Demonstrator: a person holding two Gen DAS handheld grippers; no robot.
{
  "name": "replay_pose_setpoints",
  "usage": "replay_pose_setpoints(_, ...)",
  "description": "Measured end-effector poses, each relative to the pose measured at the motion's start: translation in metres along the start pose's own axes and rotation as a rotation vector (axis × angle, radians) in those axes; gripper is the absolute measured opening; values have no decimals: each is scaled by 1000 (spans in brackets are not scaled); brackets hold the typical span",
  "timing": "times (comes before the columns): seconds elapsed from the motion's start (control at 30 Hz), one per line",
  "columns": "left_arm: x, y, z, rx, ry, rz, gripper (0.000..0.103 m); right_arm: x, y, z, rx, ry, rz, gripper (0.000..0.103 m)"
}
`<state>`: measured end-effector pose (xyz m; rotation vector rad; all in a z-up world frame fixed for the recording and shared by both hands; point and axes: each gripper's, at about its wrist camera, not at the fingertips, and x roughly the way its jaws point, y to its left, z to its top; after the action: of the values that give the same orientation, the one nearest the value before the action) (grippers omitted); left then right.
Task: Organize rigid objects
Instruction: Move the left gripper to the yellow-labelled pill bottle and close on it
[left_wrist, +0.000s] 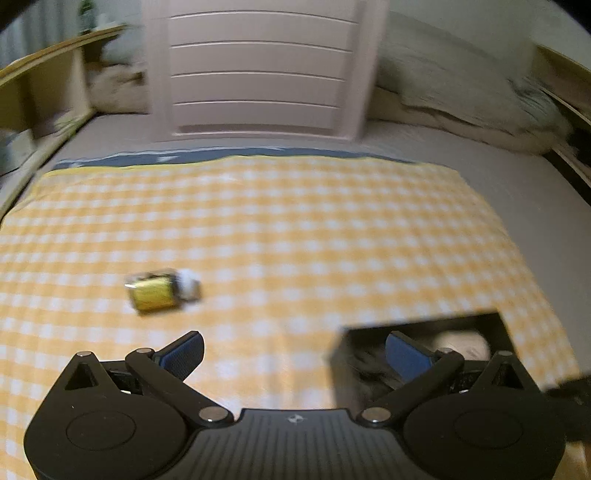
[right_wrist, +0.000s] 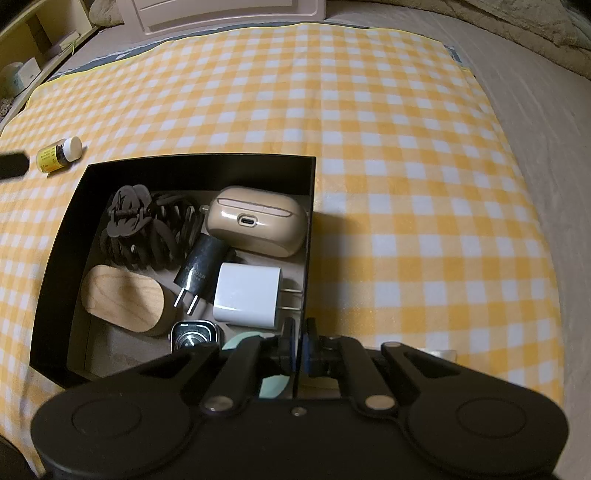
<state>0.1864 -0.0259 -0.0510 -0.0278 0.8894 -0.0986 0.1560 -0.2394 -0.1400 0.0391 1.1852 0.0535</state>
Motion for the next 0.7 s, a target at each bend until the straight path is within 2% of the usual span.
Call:
replay_pose_setpoints(0.2,27,48,18,-115,6,99,103,0,0,0,1,0,1,4)
replay_pose_setpoints(0.43,63,83,28,-218,33,207,103,1,0,0,-4,2,2,5)
replay_pose_setpoints(0.7,109,97,37,-204,56,292,103,-6,-11,-13,-3,5,24,6)
